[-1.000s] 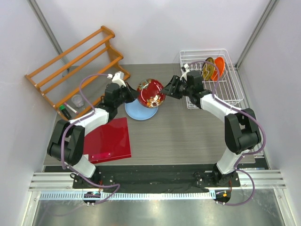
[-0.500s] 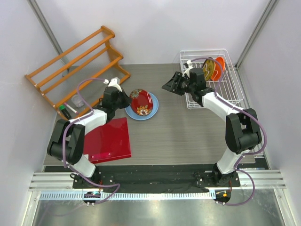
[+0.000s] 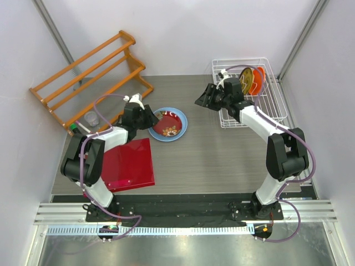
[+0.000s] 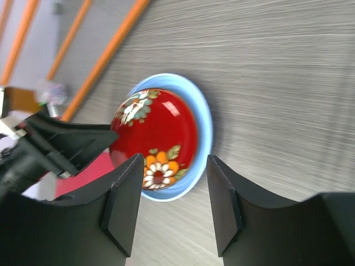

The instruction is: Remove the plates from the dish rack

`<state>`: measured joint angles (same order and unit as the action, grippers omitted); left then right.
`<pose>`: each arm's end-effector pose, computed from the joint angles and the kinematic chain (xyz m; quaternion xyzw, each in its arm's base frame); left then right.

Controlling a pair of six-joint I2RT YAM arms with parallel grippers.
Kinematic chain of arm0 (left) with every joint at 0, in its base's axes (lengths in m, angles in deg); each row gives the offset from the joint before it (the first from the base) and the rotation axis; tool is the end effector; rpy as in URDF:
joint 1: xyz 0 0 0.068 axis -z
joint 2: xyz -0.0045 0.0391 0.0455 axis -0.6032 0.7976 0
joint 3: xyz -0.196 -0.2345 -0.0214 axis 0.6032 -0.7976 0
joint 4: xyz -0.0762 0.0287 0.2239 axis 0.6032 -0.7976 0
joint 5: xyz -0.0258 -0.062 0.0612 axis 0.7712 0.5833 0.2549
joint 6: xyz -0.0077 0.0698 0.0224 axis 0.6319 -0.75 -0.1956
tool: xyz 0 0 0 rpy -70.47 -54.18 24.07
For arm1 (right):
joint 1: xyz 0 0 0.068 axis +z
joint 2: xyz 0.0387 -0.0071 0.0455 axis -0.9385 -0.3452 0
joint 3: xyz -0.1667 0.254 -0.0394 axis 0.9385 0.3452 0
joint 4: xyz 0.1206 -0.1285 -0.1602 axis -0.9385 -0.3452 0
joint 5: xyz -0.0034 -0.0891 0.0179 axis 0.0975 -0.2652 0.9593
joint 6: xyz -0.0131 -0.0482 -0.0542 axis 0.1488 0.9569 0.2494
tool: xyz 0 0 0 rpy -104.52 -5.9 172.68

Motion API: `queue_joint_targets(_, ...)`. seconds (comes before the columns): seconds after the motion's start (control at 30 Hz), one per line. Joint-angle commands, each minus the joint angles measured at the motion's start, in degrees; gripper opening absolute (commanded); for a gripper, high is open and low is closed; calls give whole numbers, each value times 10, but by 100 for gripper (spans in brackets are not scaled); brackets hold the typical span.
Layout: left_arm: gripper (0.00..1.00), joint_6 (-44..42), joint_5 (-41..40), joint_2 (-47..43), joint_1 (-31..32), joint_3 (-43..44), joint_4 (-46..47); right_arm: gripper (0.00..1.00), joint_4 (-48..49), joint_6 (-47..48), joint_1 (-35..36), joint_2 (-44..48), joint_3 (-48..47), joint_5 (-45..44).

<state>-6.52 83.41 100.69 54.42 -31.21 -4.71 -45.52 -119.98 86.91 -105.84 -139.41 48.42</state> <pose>0.3467 -0.1138 0.2215 -0.1067 0.8668 -0.2459 0.4205 0.3785 0.1389 0.3026 0.0179 0.8499 0.3470 0.3962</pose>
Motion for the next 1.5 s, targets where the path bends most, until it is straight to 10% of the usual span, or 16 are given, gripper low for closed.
queue_joint_targets(0.0, 52, -7, 7, -2, -1, 30, 10, 55, -59, 57, -16, 36, -44, -81)
queue_joint_targets(0.53, 100, -33, 57, -75, 6, 63, -30, 66, -154, 218, -121, -64, -246, -438)
queue_joint_targets(1.0, 99, -38, 182, -99, 18, 97, -13, 63, -202, 309, -163, -264, -481, -438)
queue_joint_targets(1.47, 99, -40, 172, -81, 18, 94, -6, 25, -200, 326, -187, -327, -502, -400)
